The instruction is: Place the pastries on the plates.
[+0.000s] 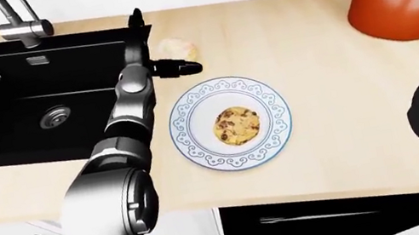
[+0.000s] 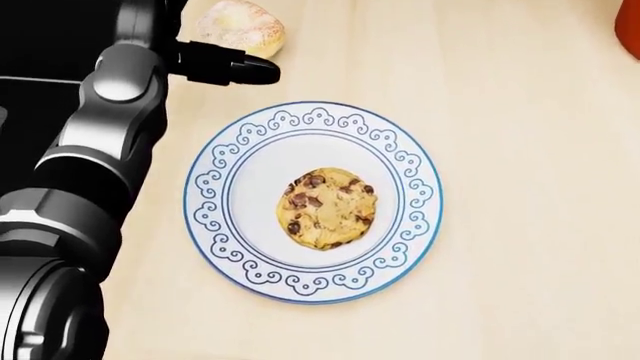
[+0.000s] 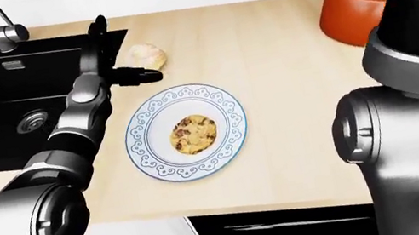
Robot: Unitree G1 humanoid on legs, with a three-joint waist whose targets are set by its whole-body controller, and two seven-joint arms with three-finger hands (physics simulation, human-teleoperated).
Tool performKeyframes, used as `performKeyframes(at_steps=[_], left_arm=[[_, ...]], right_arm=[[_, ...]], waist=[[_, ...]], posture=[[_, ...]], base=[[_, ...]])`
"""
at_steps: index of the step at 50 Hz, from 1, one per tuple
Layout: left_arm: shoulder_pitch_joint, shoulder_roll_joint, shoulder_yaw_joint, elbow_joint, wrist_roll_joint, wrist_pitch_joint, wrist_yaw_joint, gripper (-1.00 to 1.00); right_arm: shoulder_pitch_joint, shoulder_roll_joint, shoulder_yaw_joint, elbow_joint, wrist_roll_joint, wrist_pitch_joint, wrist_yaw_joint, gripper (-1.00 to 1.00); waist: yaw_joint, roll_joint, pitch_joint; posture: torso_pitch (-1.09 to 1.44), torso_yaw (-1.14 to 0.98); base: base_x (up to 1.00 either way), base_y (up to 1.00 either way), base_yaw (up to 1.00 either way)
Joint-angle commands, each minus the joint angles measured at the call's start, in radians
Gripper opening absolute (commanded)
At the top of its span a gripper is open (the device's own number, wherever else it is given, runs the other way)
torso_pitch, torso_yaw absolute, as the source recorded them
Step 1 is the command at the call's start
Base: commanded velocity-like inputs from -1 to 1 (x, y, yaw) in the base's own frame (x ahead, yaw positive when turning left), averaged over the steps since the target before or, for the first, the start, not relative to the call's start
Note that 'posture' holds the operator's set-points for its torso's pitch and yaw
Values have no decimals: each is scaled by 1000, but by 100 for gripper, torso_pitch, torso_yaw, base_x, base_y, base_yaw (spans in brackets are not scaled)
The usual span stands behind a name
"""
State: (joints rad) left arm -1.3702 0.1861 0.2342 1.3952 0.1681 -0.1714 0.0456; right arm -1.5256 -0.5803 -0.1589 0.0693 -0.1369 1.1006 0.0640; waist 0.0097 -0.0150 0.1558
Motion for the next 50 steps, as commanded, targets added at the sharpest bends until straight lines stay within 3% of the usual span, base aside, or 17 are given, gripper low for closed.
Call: performKeyframes(at_steps=[1, 13, 29, 50], left_arm=[[-47, 10, 3, -45, -2, -32, 6, 100], [-55, 12, 5, -44, 4, -44, 18, 100], [-87, 33, 14, -43, 29, -76, 102, 100], [-107, 31, 29, -40, 26, -78, 103, 100]], right_arm=[[-33, 4, 4, 34, -8, -99, -9, 100], [-61, 68, 3, 200, 10, -232, -50, 100], [-47, 80, 7, 172, 21, -213, -56, 100], [-20, 76, 4, 130, 26, -189, -54, 100]], waist=[[0, -1, -33], [1, 0, -3], [3, -1, 41], [6, -3, 80]], posture=[[19, 0], [25, 0], [33, 0], [42, 0]], base=[[0, 0, 0], [0, 0, 0], [0, 0, 0], [0, 0, 0]])
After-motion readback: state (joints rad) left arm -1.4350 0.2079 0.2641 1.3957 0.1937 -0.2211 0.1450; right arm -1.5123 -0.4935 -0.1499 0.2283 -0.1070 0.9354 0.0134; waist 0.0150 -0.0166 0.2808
